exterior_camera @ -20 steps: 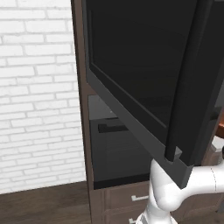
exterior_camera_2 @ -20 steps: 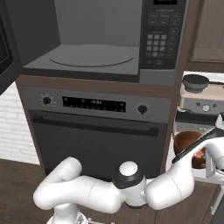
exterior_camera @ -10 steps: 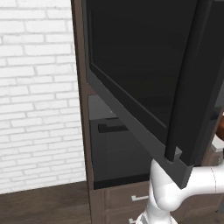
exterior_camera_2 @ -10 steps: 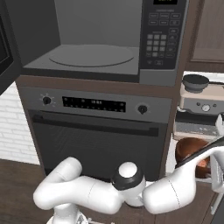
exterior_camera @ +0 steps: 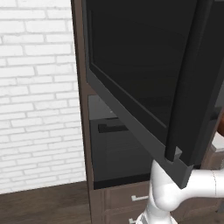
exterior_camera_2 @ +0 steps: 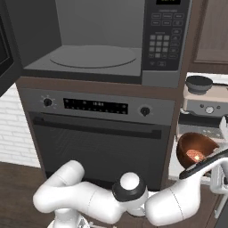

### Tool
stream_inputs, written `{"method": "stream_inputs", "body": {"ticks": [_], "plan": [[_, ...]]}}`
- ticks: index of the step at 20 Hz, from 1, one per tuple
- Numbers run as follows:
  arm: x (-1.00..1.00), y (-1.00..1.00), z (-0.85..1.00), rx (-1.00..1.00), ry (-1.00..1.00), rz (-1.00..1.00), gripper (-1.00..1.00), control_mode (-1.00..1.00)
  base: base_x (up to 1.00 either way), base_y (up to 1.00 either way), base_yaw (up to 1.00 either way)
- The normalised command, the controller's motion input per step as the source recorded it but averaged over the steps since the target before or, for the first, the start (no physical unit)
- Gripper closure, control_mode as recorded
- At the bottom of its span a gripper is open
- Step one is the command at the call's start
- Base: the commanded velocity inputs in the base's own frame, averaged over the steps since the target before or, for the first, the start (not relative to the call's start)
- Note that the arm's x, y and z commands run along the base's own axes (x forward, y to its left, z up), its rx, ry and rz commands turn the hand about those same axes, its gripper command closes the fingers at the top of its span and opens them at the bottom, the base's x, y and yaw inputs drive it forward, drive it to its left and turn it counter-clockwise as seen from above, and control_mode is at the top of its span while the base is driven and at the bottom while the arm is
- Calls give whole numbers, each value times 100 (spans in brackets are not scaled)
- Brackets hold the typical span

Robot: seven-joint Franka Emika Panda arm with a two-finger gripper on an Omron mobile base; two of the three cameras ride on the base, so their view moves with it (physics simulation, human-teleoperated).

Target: Open the microwave, place the bowl with waffle inside the microwave, then close the microwave door and turn it on.

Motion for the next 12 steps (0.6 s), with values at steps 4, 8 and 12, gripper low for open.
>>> {"method": "stream_inputs", "body": {"ticks": [4, 8, 12], "plan": [[-37, 19, 0, 0, -19, -25, 100, -100, 0, 0, 0], [-59, 25, 0, 0, -20, -23, 100, -100, 0, 0, 0], [-48, 38, 1, 0, -14, -19, 100, -100, 0, 0, 0]]}}
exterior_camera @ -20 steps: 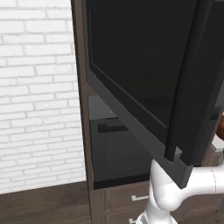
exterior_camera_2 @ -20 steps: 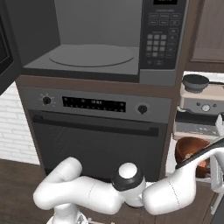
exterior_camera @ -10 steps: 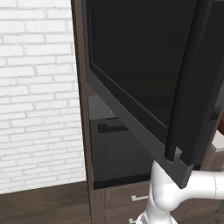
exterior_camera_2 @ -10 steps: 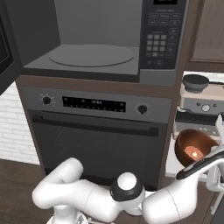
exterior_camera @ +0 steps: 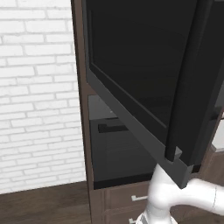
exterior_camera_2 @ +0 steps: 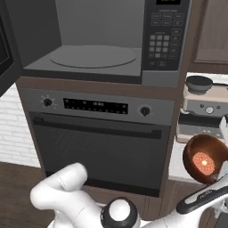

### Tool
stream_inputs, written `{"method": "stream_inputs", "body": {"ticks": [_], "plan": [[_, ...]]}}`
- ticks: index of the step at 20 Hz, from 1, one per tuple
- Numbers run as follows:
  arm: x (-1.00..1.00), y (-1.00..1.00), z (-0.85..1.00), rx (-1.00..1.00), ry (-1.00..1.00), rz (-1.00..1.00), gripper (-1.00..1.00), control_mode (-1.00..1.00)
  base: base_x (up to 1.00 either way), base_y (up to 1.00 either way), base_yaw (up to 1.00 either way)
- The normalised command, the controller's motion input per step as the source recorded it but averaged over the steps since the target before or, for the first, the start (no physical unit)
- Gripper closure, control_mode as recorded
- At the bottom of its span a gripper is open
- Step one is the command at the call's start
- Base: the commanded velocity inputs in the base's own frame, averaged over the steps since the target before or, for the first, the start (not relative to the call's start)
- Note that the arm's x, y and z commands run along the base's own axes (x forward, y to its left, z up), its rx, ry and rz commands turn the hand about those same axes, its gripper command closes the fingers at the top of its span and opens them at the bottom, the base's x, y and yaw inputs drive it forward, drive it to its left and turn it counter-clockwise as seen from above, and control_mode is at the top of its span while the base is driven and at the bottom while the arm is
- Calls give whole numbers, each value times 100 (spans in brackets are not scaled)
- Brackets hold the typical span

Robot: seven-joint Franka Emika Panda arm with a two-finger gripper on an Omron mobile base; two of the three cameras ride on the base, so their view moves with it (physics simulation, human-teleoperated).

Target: Open the microwave, place the bowl with waffle inside the microwave, then close the microwave door and turn it on.

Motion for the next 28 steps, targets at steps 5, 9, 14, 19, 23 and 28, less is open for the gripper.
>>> {"method": "stream_inputs", "body": {"ticks": [5, 9, 14, 19, 23, 28], "plan": [[-30, 63, 18, -4, -21, -3, 100, -100, 0, 0, 0], [-59, 64, 29, -2, -22, -1, 100, -100, 0, 0, 0], [-76, 48, 38, -1, -2, -5, 100, -100, 0, 0, 0], [-45, 53, 52, -4, 0, -4, 100, -100, 0, 0, 0], [-34, 70, 55, -8, 0, 0, 100, -100, 0, 0, 0], [-46, 74, 48, -8, 0, 0, 100, -100, 0, 0, 0]]}}
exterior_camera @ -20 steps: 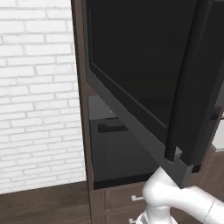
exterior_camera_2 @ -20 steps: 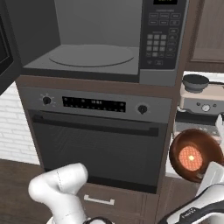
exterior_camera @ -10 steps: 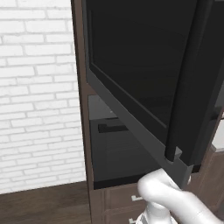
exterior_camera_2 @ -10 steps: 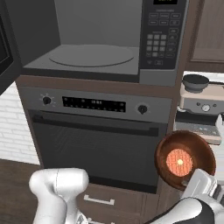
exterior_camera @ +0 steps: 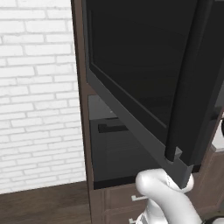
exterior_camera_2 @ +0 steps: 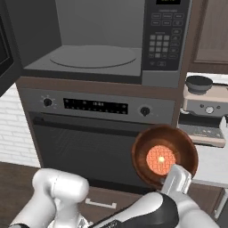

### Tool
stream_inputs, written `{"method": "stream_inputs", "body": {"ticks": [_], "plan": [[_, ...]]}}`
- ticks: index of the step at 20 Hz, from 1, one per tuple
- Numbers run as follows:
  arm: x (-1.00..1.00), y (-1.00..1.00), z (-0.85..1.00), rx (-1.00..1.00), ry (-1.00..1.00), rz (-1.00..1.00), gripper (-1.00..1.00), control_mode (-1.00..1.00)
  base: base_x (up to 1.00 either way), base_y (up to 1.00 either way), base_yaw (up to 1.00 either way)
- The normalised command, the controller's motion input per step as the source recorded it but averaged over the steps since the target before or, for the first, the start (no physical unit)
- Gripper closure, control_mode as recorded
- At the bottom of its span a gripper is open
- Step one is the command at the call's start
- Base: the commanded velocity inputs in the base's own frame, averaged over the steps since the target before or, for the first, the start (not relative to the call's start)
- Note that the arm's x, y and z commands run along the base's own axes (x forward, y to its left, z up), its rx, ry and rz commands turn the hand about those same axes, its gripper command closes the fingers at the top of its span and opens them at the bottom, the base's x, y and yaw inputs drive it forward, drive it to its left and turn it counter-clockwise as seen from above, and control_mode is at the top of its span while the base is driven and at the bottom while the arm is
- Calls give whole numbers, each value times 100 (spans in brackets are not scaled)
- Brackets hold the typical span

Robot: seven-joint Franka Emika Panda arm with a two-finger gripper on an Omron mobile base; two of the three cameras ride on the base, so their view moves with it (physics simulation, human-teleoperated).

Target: Open the microwave, place the bowl with waffle inside the microwave, then close the microwave door and turn it on.

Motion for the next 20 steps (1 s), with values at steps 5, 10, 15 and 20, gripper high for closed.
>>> {"method": "stream_inputs", "body": {"ticks": [5, 10, 15, 20], "plan": [[-30, 81, 53, -6, 0, 0, 100, -100, 0, 0, 0], [-2, 88, 71, -2, -3, 0, 100, -100, 0, 0, 0], [0, 90, 87, 0, -1, 0, 100, -100, 0, 0, 0], [23, 87, 97, 0, -7, 0, 100, -100, 0, 0, 0]]}}
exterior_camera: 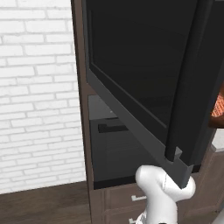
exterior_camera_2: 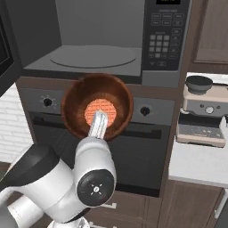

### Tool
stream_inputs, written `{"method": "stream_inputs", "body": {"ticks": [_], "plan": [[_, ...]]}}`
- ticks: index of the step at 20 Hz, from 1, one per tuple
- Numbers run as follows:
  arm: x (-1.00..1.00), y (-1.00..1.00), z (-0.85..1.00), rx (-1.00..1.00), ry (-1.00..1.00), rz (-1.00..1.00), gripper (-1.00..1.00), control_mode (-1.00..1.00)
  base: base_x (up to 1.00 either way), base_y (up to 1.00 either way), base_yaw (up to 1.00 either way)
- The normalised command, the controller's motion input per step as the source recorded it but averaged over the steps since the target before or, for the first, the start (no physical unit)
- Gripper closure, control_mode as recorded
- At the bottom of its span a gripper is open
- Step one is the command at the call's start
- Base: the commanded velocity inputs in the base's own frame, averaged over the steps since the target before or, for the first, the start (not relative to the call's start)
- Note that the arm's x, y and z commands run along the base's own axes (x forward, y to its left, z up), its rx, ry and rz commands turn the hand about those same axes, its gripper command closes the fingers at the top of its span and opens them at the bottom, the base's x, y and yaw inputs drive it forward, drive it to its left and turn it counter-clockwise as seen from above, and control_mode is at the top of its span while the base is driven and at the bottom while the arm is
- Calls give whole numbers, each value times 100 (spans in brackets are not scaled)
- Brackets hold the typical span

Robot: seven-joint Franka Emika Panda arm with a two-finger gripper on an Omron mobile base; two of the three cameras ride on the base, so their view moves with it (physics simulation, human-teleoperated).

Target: Open the microwave, place the bowl with waffle inside the microwave, then close the microwave door and turn it on.

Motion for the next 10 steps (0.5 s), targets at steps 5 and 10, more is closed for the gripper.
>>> {"method": "stream_inputs", "body": {"ticks": [5, 10], "plan": [[55, 73, 100, 0, -22, 0, 100, -100, 0, 0, 0], [56, 30, 89, 0, -10, 0, 100, -100, 0, 0, 0]]}}
